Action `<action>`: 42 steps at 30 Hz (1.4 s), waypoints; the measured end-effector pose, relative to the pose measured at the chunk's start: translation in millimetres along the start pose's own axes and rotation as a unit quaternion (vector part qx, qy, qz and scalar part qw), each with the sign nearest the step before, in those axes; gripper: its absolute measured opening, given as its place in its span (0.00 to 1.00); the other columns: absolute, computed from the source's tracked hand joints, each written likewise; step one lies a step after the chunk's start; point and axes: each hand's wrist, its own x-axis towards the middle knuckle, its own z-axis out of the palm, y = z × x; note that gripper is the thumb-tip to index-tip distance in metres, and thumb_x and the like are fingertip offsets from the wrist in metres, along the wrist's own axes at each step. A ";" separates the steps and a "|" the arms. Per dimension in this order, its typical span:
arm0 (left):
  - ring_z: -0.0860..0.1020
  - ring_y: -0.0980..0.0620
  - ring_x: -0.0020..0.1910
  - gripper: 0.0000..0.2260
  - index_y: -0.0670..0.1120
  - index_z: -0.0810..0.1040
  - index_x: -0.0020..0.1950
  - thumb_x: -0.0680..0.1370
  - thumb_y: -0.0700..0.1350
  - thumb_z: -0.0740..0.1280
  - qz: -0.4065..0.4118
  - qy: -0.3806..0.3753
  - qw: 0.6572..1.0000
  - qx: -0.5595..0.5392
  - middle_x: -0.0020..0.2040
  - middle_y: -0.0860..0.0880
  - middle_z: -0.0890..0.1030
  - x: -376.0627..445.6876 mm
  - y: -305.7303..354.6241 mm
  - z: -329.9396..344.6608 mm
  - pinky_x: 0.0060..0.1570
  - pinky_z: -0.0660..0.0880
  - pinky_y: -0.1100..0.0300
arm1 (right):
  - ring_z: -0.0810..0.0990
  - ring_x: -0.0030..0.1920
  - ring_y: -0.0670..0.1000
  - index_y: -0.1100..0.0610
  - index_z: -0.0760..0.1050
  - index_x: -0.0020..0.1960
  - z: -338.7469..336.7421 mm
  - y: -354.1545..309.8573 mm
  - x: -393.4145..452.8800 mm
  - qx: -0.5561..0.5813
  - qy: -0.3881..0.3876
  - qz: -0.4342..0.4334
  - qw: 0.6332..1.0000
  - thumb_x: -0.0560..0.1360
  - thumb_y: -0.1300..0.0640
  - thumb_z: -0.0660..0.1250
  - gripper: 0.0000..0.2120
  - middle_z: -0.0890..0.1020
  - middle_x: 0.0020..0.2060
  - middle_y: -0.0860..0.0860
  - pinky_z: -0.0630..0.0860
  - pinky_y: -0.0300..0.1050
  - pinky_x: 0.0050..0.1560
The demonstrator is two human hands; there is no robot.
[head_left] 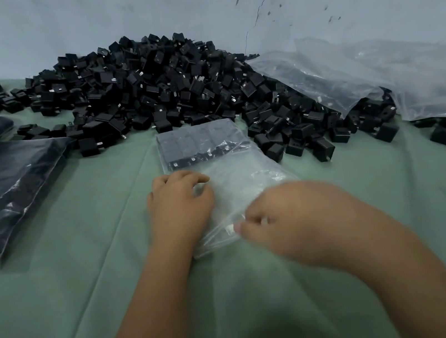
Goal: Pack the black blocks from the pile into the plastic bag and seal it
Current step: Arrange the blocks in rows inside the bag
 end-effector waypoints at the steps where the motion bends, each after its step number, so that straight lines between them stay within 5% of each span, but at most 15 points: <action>1: 0.64 0.50 0.66 0.11 0.56 0.82 0.55 0.76 0.47 0.64 0.011 0.003 0.999 0.036 0.63 0.56 0.77 -0.2 0.0 0.9 0.63 0.58 0.55 | 0.75 0.35 0.51 0.54 0.71 0.35 -11.9 1.1 -0.7 0.003 0.080 0.012 0.997 0.76 0.42 0.56 0.19 0.75 0.30 0.49 0.64 0.42 0.30; 4: 0.59 0.52 0.73 0.11 0.55 0.81 0.56 0.76 0.47 0.64 0.038 0.007 0.996 0.083 0.72 0.54 0.71 -1.1 -0.5 3.6 0.67 0.53 0.56 | 0.73 0.35 0.51 0.53 0.67 0.32 -30.2 14.4 22.8 0.118 0.234 0.038 0.964 0.77 0.44 0.57 0.19 0.72 0.30 0.48 0.65 0.44 0.32; 8: 0.56 0.53 0.76 0.12 0.55 0.78 0.59 0.77 0.47 0.63 0.037 -0.021 0.996 0.075 0.76 0.54 0.65 0.0 -4.0 5.3 0.71 0.52 0.56 | 0.69 0.59 0.51 0.52 0.76 0.52 -4.0 40.7 92.8 0.173 0.117 0.044 0.977 0.78 0.45 0.61 0.12 0.69 0.54 0.50 0.69 0.50 0.60; 12: 0.55 0.52 0.77 0.13 0.55 0.77 0.62 0.78 0.49 0.63 0.037 -0.030 0.995 0.084 0.77 0.53 0.64 0.7 -7.2 7.9 0.72 0.52 0.55 | 0.64 0.66 0.53 0.53 0.71 0.62 46.1 56.6 128.5 0.124 0.022 0.062 0.990 0.80 0.43 0.57 0.18 0.66 0.64 0.50 0.64 0.48 0.64; 17: 0.54 0.52 0.78 0.15 0.55 0.76 0.64 0.78 0.50 0.61 0.044 -0.040 0.994 0.094 0.78 0.52 0.63 1.4 -5.1 8.4 0.74 0.51 0.53 | 0.49 0.77 0.51 0.48 0.53 0.78 79.6 57.1 117.0 0.039 0.033 0.047 0.998 0.80 0.39 0.50 0.29 0.53 0.78 0.47 0.47 0.52 0.74; 21: 0.55 0.50 0.78 0.12 0.54 0.77 0.60 0.78 0.48 0.62 0.046 -0.051 0.994 0.088 0.78 0.51 0.63 0.7 -6.4 5.6 0.75 0.54 0.51 | 0.67 0.68 0.51 0.53 0.76 0.65 77.0 63.1 90.8 0.194 0.267 0.008 0.944 0.78 0.55 0.64 0.16 0.72 0.69 0.51 0.60 0.45 0.68; 24: 0.56 0.50 0.78 0.11 0.53 0.77 0.58 0.78 0.47 0.62 0.043 -0.052 0.994 0.081 0.77 0.51 0.64 -0.1 -6.6 5.1 0.75 0.54 0.50 | 0.72 0.59 0.52 0.55 0.79 0.60 70.8 84.3 78.7 0.196 0.431 0.077 0.878 0.75 0.65 0.64 0.15 0.76 0.59 0.51 0.69 0.45 0.60; 28: 0.58 0.48 0.76 0.09 0.50 0.76 0.57 0.78 0.47 0.61 0.048 -0.045 0.993 0.102 0.73 0.51 0.69 0.5 -3.0 7.8 0.71 0.58 0.48 | 0.63 0.69 0.51 0.48 0.66 0.73 66.9 110.7 76.9 0.236 0.351 0.149 0.894 0.77 0.65 0.59 0.27 0.67 0.71 0.47 0.61 0.45 0.69; 32: 0.59 0.49 0.76 0.08 0.50 0.76 0.56 0.78 0.46 0.62 0.047 -0.037 0.992 0.112 0.71 0.51 0.71 1.0 -3.0 9.5 0.68 0.57 0.50 | 0.51 0.76 0.51 0.43 0.56 0.77 73.5 115.5 85.9 0.106 0.211 0.175 0.956 0.80 0.53 0.58 0.27 0.54 0.78 0.43 0.49 0.53 0.72; 37: 0.58 0.50 0.76 0.08 0.51 0.76 0.55 0.78 0.47 0.62 0.047 -0.038 0.992 0.114 0.72 0.52 0.70 1.4 -2.9 9.7 0.68 0.56 0.50 | 0.66 0.64 0.52 0.50 0.70 0.61 76.4 116.0 90.1 0.091 0.304 0.179 0.931 0.75 0.54 0.68 0.15 0.76 0.60 0.46 0.58 0.48 0.59; 40: 0.58 0.50 0.76 0.08 0.51 0.76 0.55 0.77 0.47 0.63 0.046 -0.029 0.992 0.115 0.72 0.52 0.70 -0.4 -2.7 8.9 0.69 0.55 0.50 | 0.70 0.53 0.52 0.51 0.69 0.51 72.7 113.8 87.8 0.106 0.337 0.189 0.916 0.73 0.55 0.71 0.12 0.76 0.48 0.46 0.60 0.45 0.51; 42: 0.61 0.51 0.73 0.08 0.52 0.78 0.53 0.76 0.50 0.64 0.076 0.005 0.993 0.094 0.66 0.54 0.74 -3.7 -0.1 7.1 0.68 0.54 0.52 | 0.71 0.52 0.50 0.52 0.73 0.53 68.6 109.7 82.4 0.172 0.386 0.185 0.887 0.73 0.55 0.71 0.11 0.74 0.45 0.43 0.65 0.44 0.51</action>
